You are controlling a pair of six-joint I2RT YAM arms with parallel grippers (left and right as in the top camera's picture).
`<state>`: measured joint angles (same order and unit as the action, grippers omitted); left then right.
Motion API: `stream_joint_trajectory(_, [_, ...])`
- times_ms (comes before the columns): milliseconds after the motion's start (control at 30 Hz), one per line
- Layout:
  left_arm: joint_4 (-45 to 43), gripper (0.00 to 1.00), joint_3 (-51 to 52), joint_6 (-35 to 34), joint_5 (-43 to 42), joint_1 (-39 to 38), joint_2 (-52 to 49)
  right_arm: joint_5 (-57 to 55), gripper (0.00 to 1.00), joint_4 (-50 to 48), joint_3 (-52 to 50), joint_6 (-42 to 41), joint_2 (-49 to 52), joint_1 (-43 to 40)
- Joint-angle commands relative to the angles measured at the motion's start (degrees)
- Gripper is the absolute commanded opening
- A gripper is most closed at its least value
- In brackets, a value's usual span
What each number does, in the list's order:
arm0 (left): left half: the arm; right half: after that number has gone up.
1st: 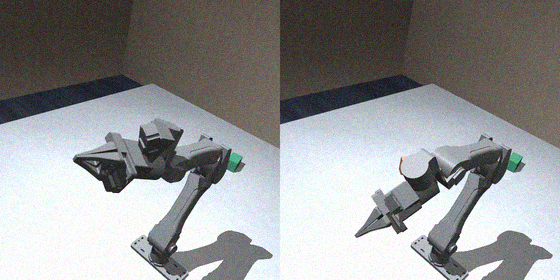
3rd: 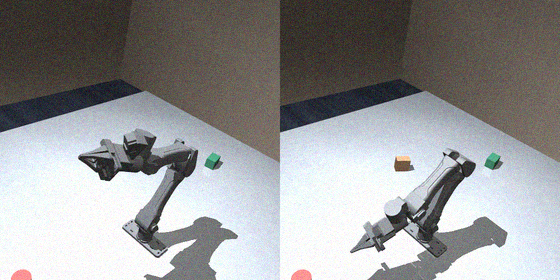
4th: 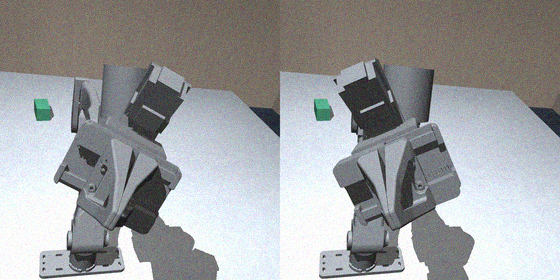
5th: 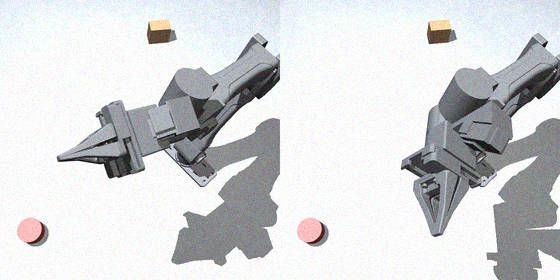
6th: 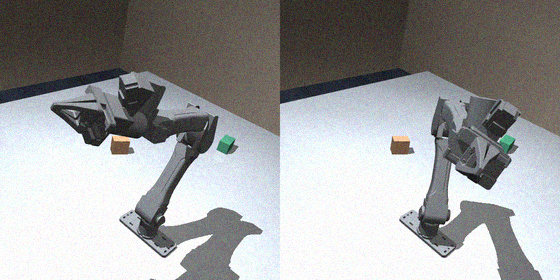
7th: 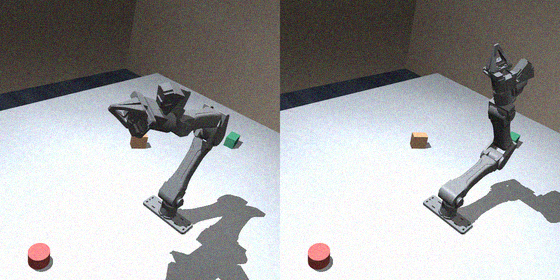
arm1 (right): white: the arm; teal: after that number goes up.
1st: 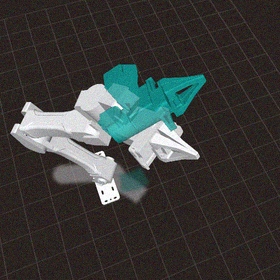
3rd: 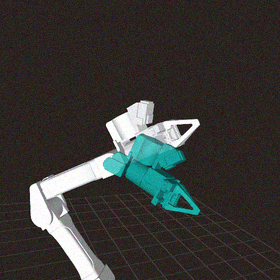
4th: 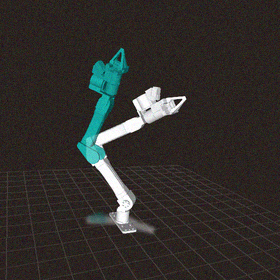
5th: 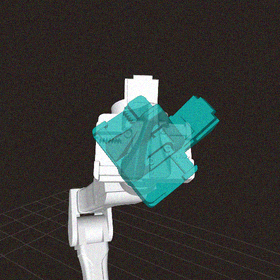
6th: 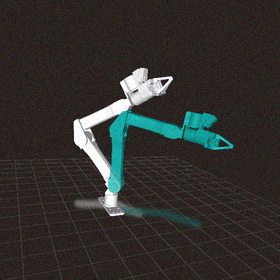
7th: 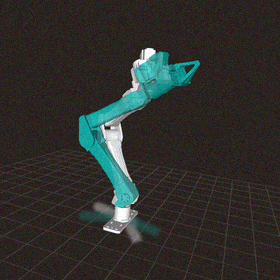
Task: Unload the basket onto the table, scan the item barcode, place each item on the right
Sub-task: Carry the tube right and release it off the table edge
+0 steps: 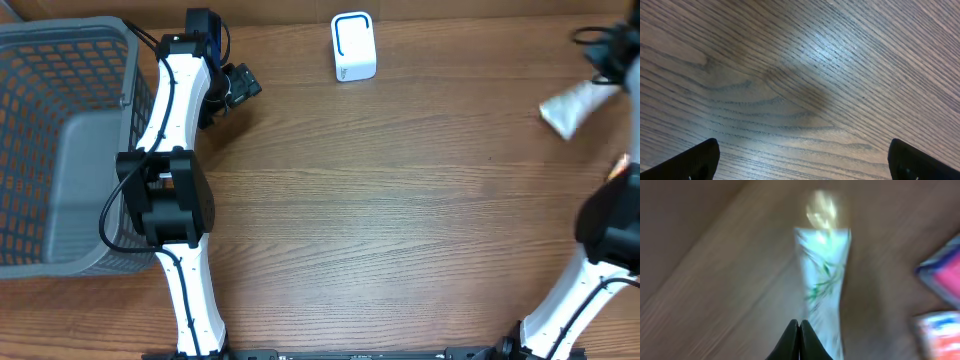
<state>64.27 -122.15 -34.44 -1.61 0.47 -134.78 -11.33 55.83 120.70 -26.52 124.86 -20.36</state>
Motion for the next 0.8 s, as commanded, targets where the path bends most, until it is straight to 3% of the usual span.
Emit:
stream_joint_trajectory(0, [0.00,1.00,0.17,-0.90,0.55,-0.15,1.05,-0.42,0.04,1.49,-3.04,-0.04,-3.21,-4.52])
stream_joint_trajectory(200, [0.00,1.00,0.17,-0.90,0.55,-0.15,1.05,-0.42,0.04,-1.79,-11.98,0.90,-3.13,-11.93])
stream_joint_trajectory(367, [-0.02,1.00,0.17,-0.90,0.55,-0.15,1.05,1.51,0.04,-2.21,-13.03,1.46,-3.13,-13.05])
stream_joint_trajectory(467, [0.00,1.00,0.17,-0.90,0.55,-0.15,1.05,11.54,0.05,-2.99,-13.00,2.80,-3.13,-12.68])
stream_joint_trajectory(600, [0.00,1.00,0.17,-0.90,0.55,-0.15,1.05,24.09,0.14,-4.52,-12.96,8.59,-3.26,-11.13])
stream_joint_trajectory(767, [0.00,1.00,0.17,-0.90,0.55,-0.15,1.05,26.84,0.20,-7.78,-12.98,11.89,-3.28,-8.61])
